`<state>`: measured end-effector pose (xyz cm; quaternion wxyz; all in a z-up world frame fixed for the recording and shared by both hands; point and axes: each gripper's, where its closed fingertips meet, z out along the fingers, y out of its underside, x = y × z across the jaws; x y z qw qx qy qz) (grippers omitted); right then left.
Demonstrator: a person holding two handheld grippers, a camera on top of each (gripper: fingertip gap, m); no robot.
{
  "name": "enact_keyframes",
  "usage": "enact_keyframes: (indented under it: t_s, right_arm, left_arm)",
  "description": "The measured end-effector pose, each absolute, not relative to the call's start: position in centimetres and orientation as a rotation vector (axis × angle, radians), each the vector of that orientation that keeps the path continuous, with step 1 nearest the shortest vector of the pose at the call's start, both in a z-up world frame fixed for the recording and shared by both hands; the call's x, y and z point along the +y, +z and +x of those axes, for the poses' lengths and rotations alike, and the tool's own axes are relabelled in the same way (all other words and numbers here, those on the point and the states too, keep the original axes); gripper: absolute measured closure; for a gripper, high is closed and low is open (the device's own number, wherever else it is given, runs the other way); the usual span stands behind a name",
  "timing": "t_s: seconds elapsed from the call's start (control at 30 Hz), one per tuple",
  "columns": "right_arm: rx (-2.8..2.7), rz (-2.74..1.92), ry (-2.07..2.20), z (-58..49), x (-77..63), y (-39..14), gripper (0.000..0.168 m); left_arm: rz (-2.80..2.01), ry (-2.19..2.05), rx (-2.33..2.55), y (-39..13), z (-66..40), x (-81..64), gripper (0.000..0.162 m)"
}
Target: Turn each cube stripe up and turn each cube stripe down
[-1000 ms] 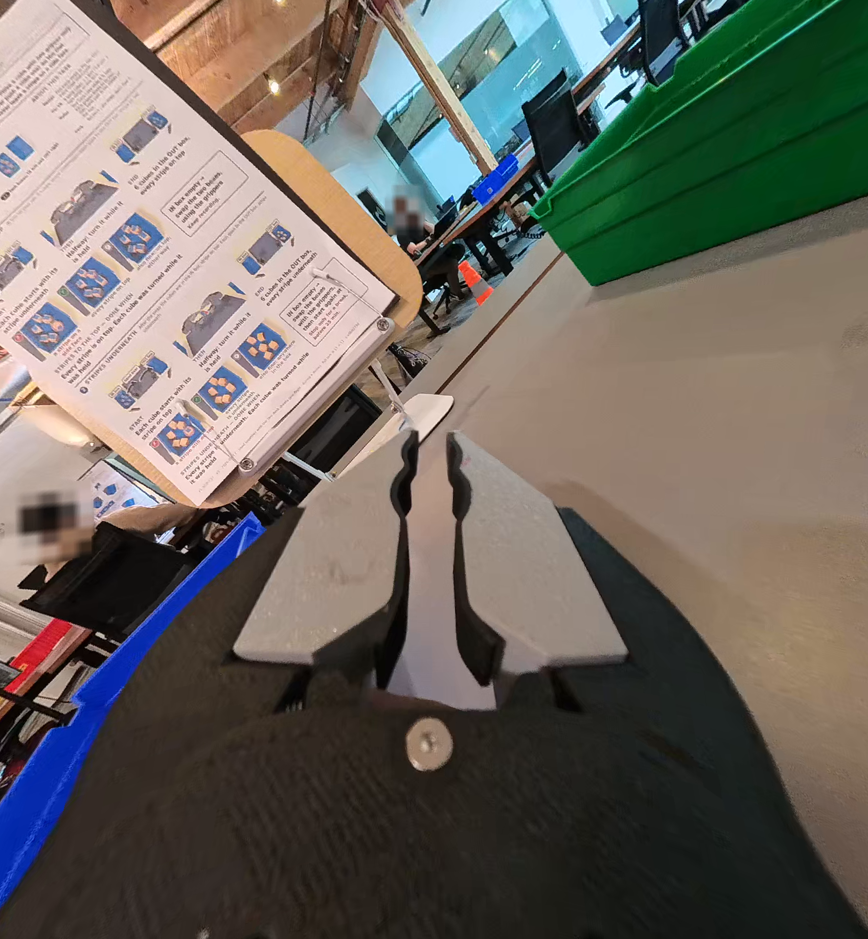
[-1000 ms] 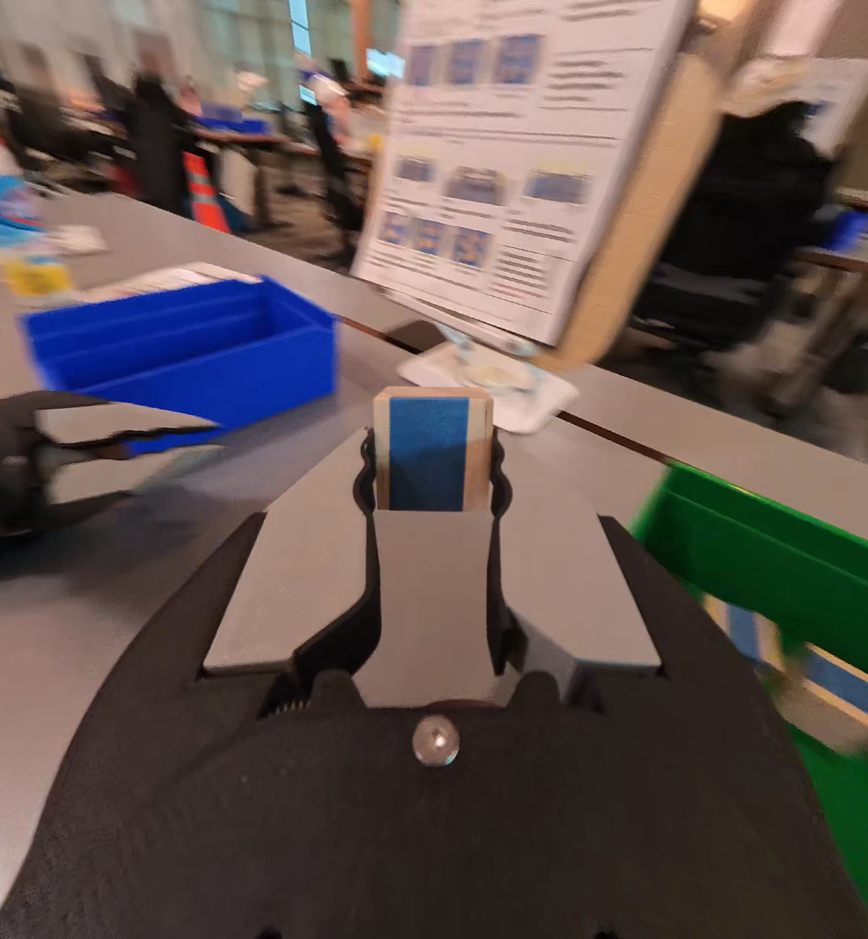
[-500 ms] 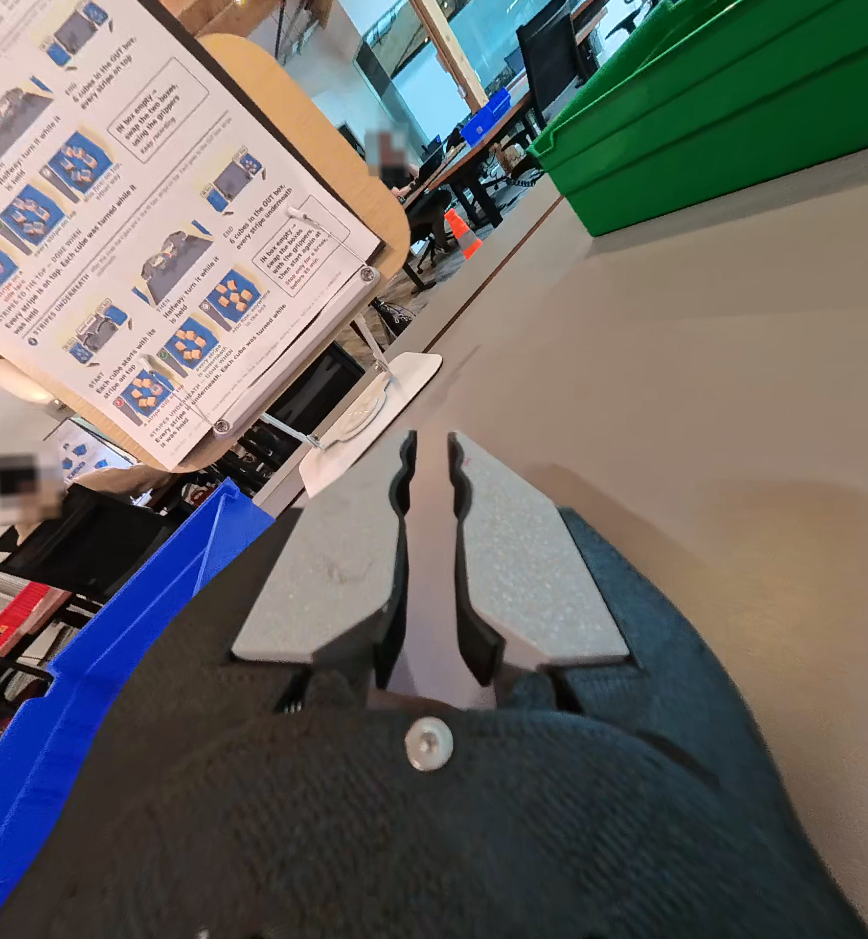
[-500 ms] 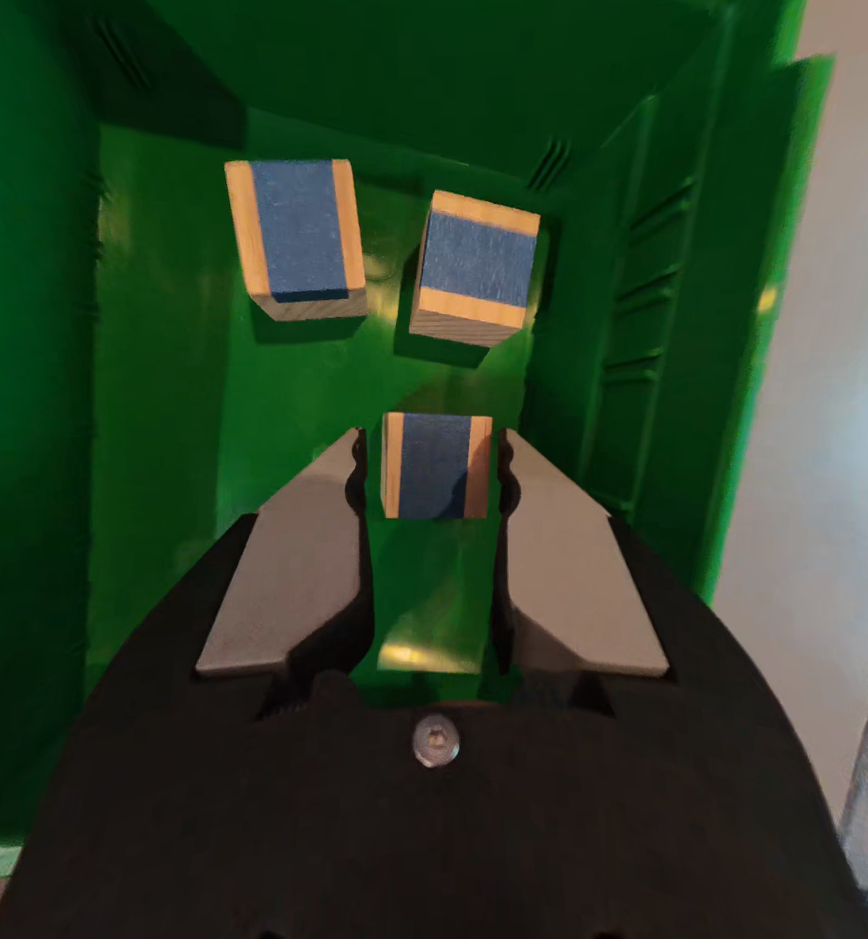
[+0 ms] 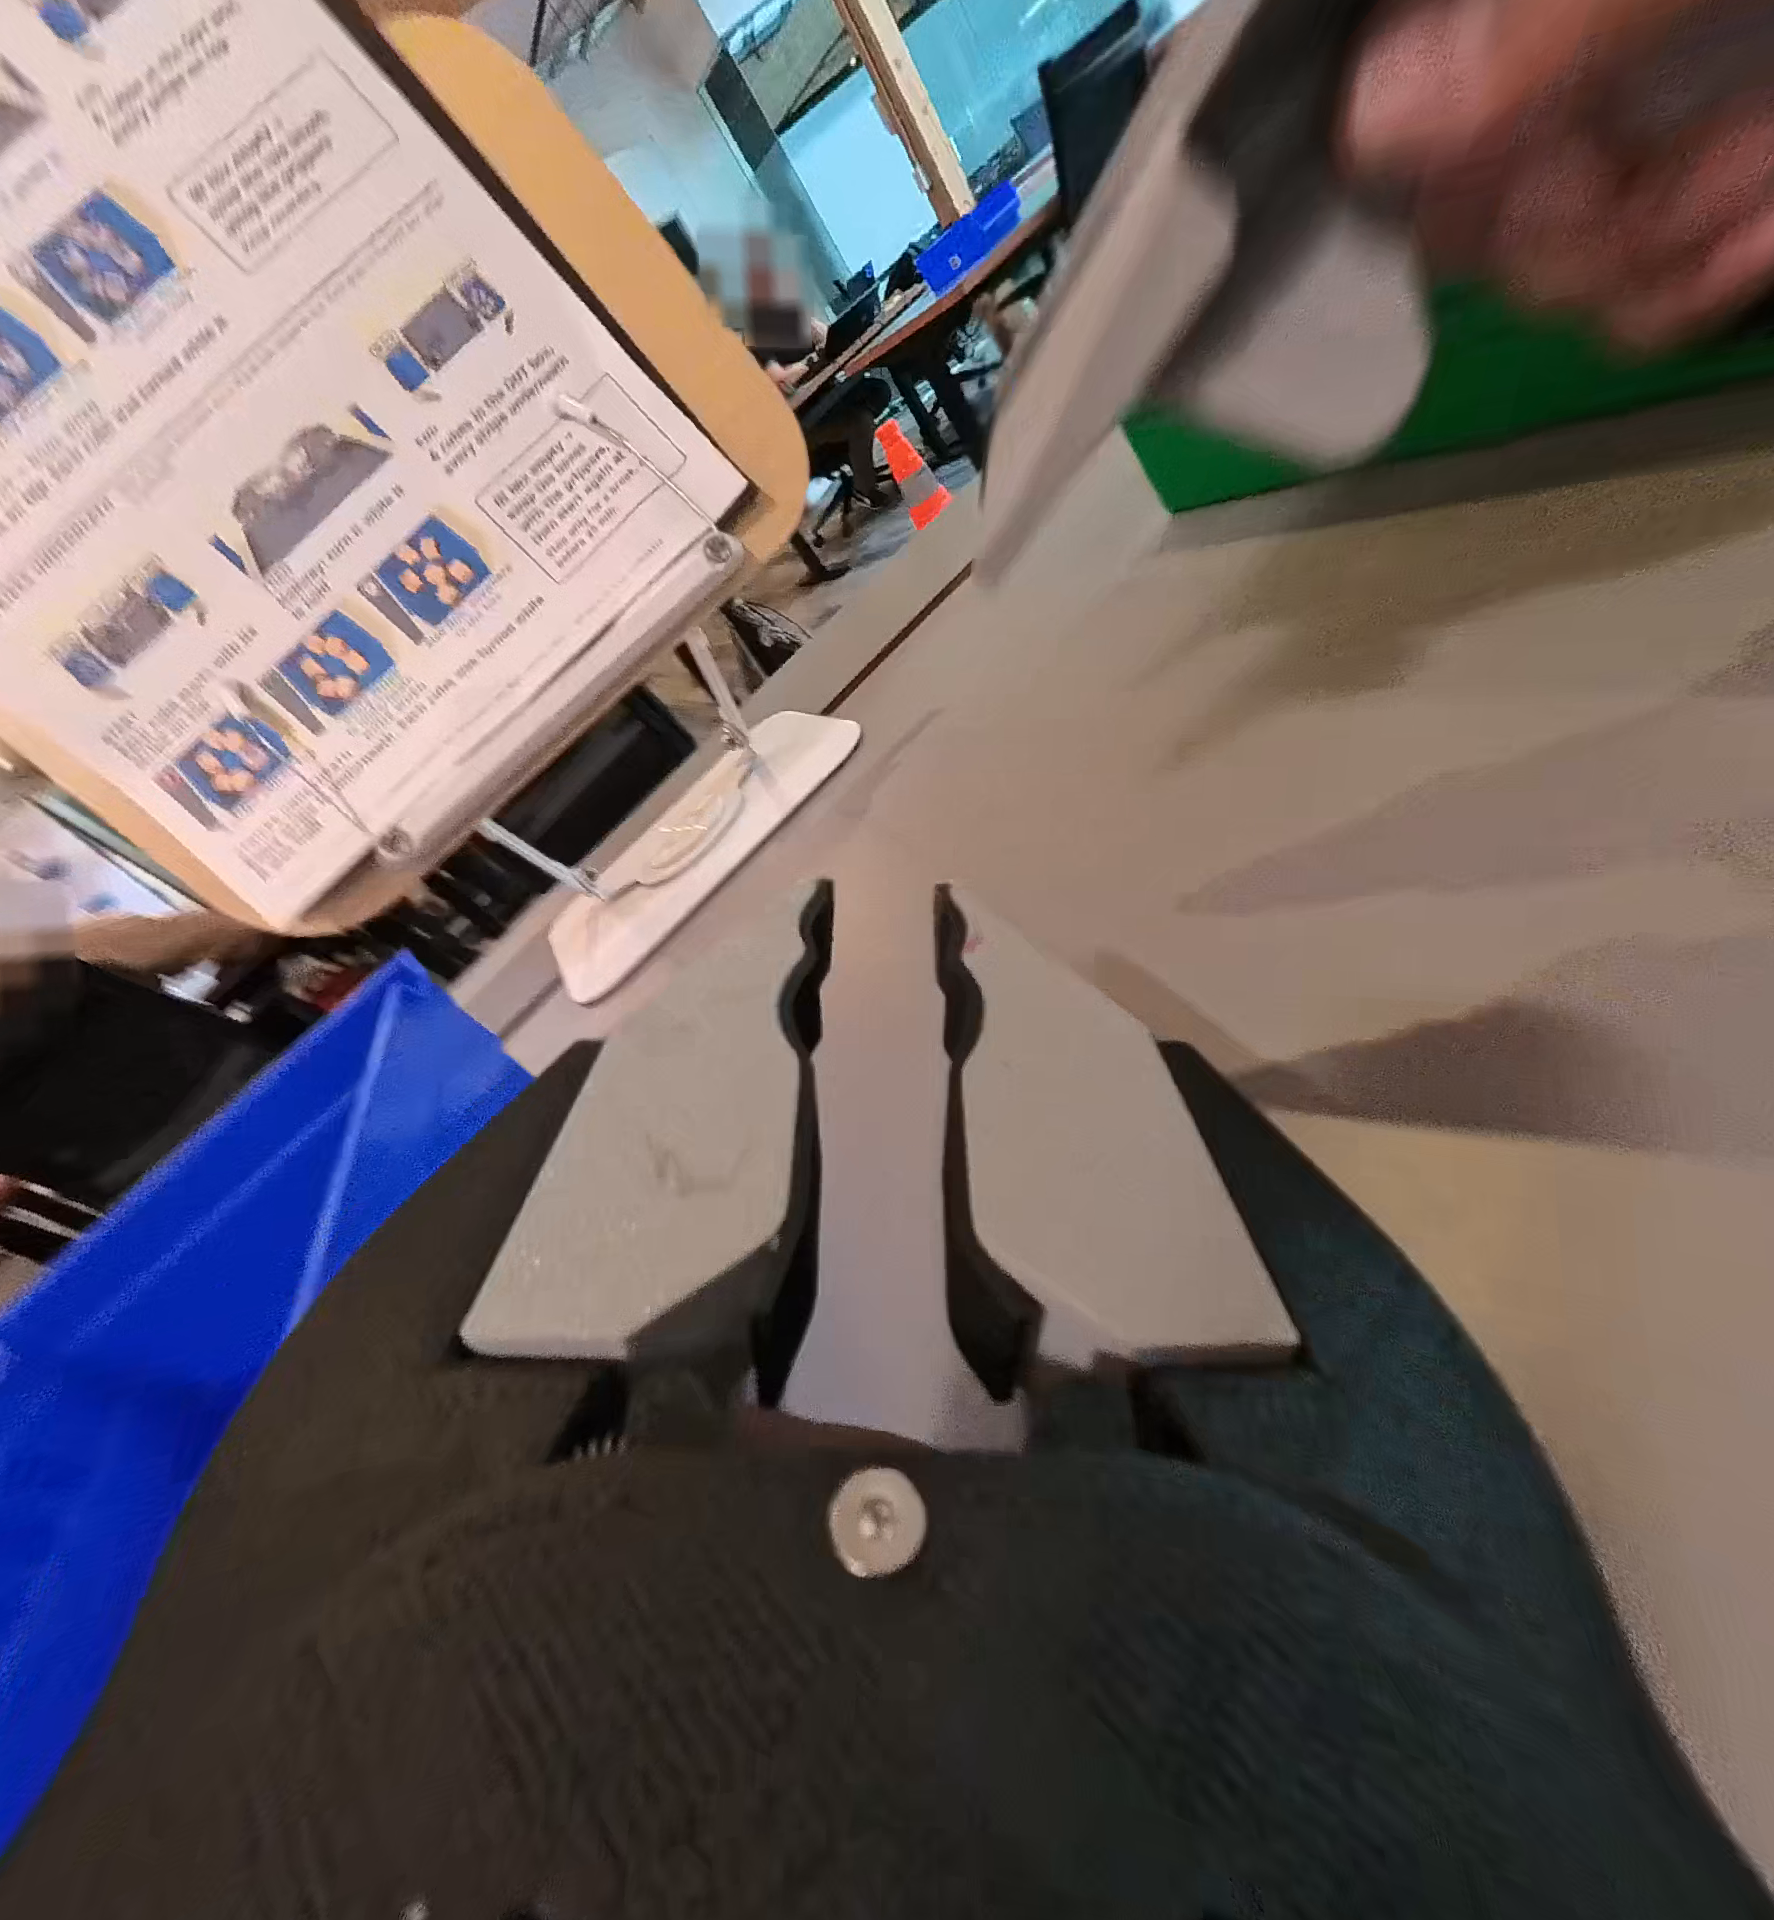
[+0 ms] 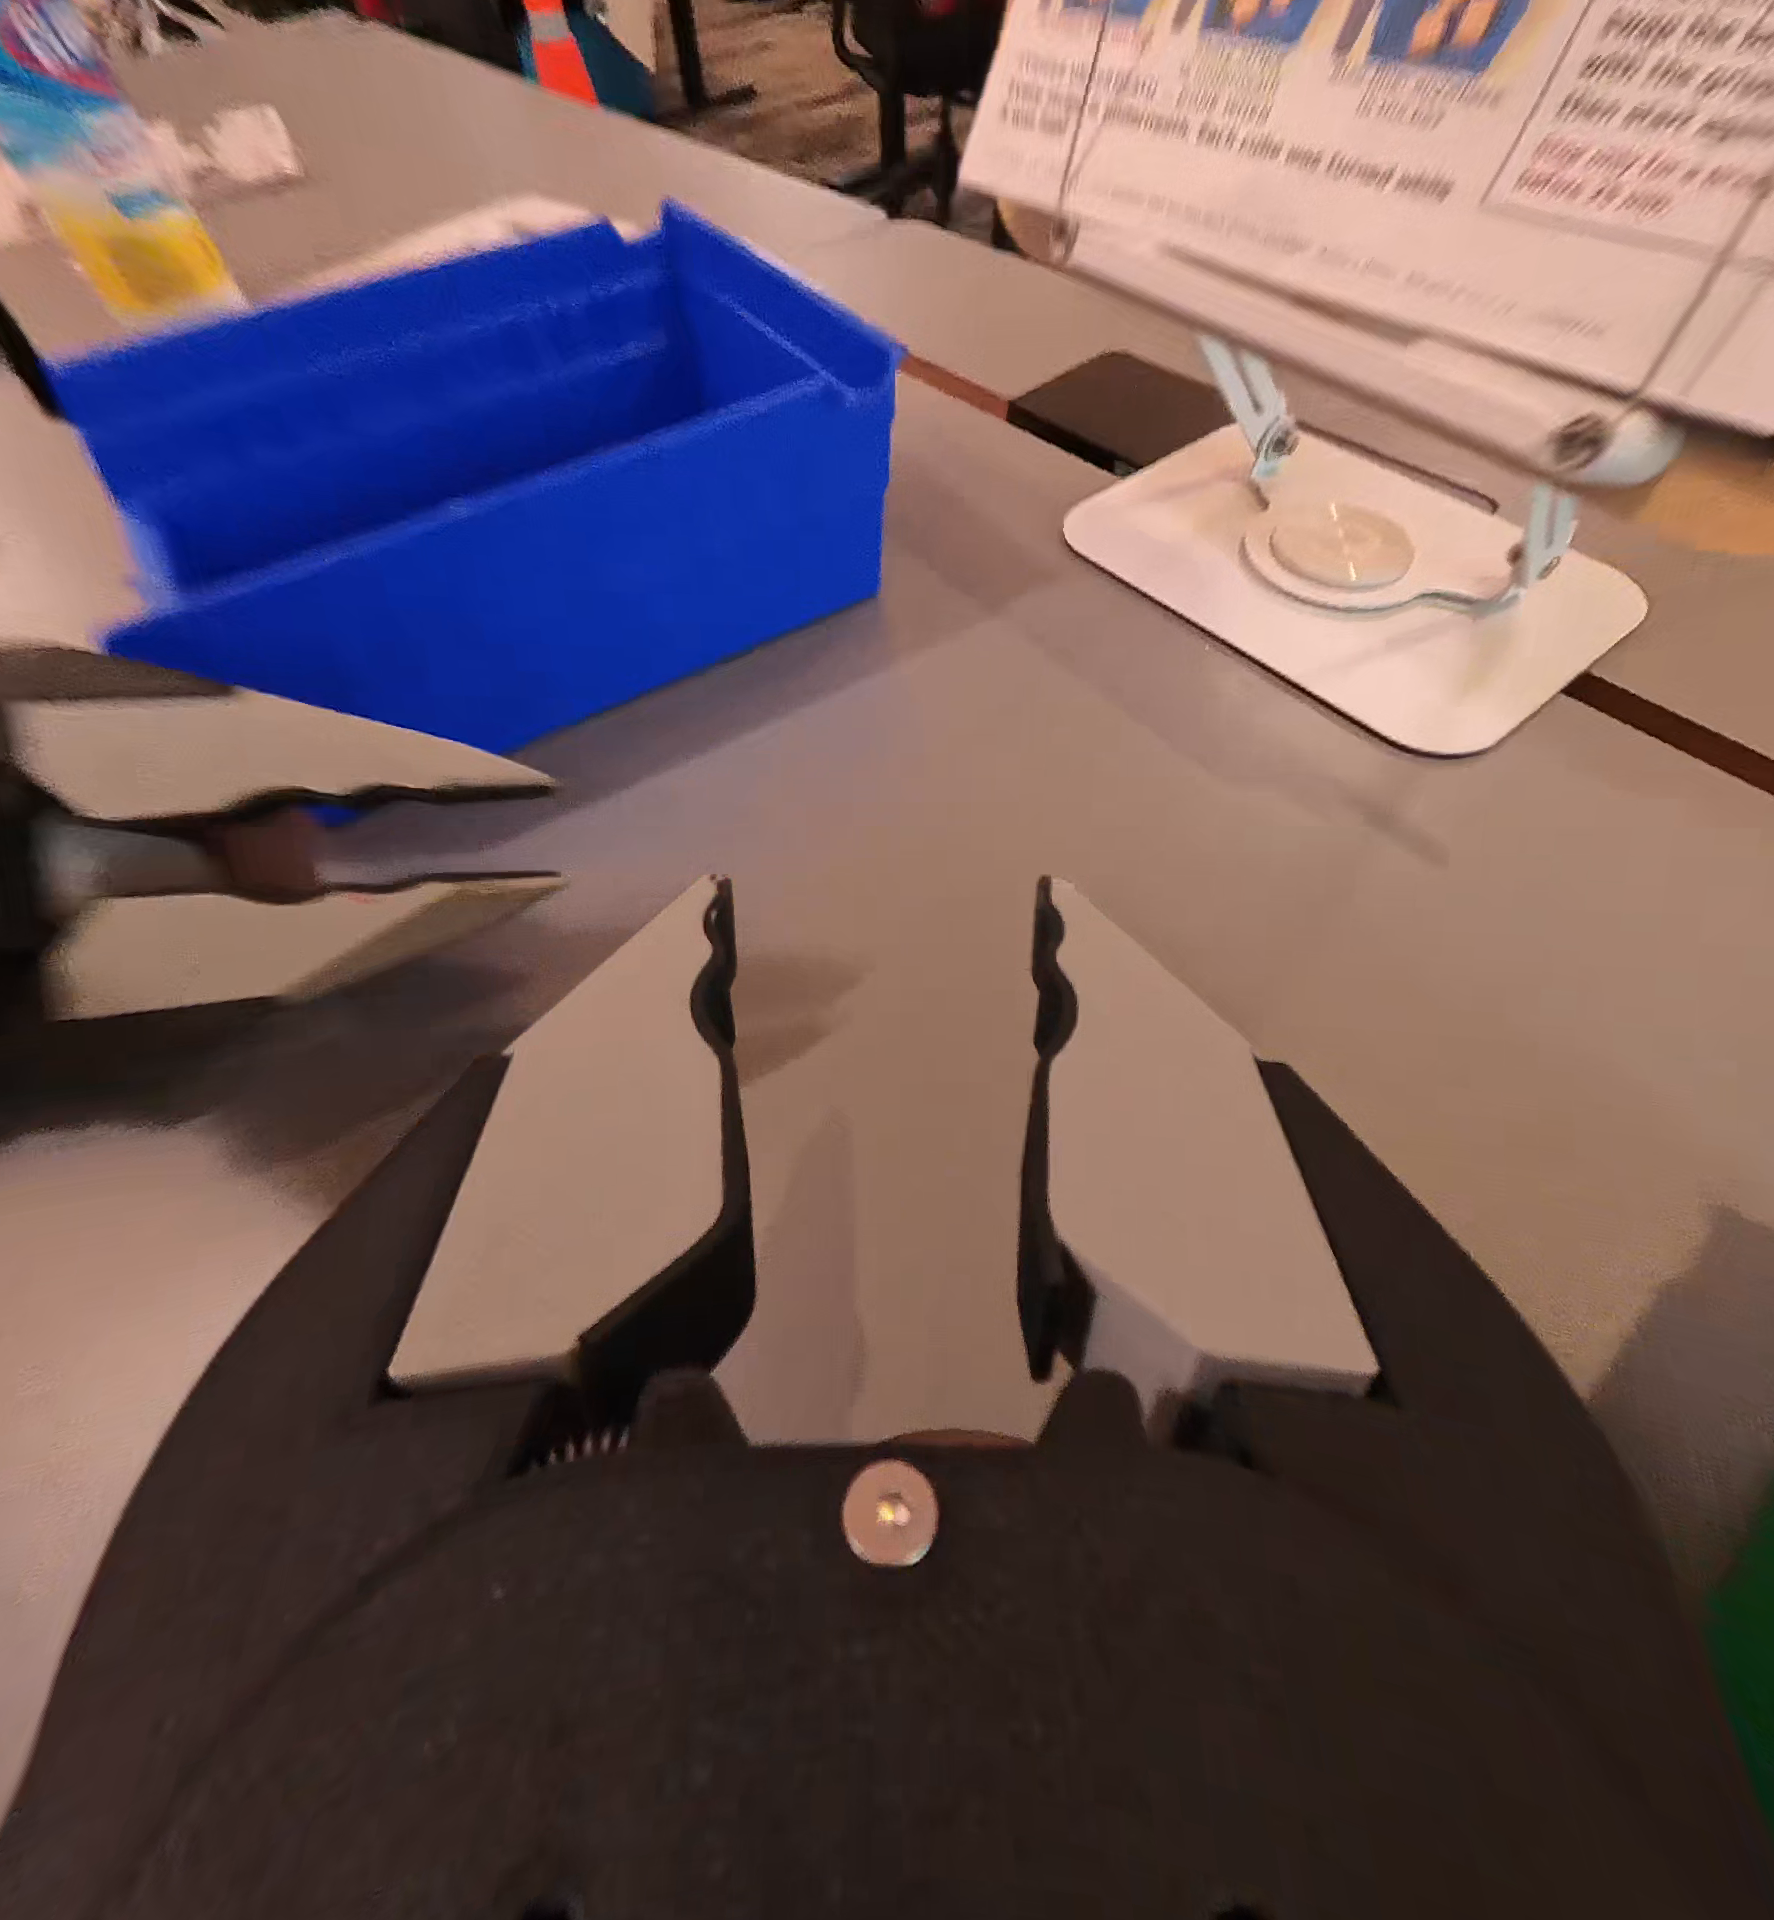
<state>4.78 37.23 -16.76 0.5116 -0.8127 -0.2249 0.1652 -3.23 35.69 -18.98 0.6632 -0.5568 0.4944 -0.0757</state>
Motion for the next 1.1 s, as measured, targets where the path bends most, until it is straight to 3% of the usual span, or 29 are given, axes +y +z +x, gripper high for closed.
enact_keyframes:
  t_s: [0.03, 0.13, 0.3, 0.4, 0.5, 0.73, 0.8, 0.83, 0.9, 0.97, 1.1]
  right_arm:
    - [-0.556, -1.947, 0.367, 4.2, 38.0, -18.3, 0.113]
    - [-0.618, -2.022, 0.315, 3.5, 38.4, -22.1, 0.118]
    - [-0.653, -2.028, 0.377, 3.2, 37.5, -23.3, 0.119]
    - [-0.637, -2.029, 0.497, 2.0, 37.0, -22.9, 0.119]
    - [-0.666, -2.008, 0.474, 1.5, 36.7, -22.7, 0.120]
    - [-0.728, -1.991, 0.345, 1.9, 36.6, -23.0, 0.120]
    - [-0.713, -1.990, 0.383, 1.8, 36.6, -22.8, 0.121]
    - [-0.707, -1.992, 0.405, 1.7, 36.6, -22.8, 0.121]
    - [-0.699, -1.998, 0.429, 1.8, 36.6, -22.8, 0.120]
    - [-0.693, -1.995, 0.431, 1.9, 36.6, -22.7, 0.120]
    - [-0.681, -1.974, 0.434, 2.0, 36.5, -22.0, 0.120]
  left_arm:
    - [-1.301, -0.232, 1.098, -19.1, -3.3, 35.3, 0.143]
    - [-1.401, -0.459, 1.069, -17.8, -4.1, 32.6, 0.131]
    - [-1.422, -0.719, 1.017, -8.2, -8.9, 31.9, 0.128]
    - [-1.570, -0.667, 1.037, -6.1, -12.6, 38.6, 0.124]
    - [-1.831, -0.485, 1.054, -10.2, -15.3, 47.7, 0.108]
    - [-2.193, -0.259, 1.128, -21.8, -16.8, 57.6, 0.107]
    - [-2.223, -0.232, 1.146, -23.4, -16.4, 58.5, 0.109]
    - [-2.209, -0.301, 1.140, -23.5, -15.6, 58.5, 0.120]
    - [-2.244, -0.375, 1.156, -24.1, -14.7, 58.1, 0.115]
    - [-2.269, -0.422, 1.152, -24.3, -14.4, 57.8, 0.124]
    - [-2.260, -0.343, 1.187, -24.2, -15.3, 57.8, 0.105]
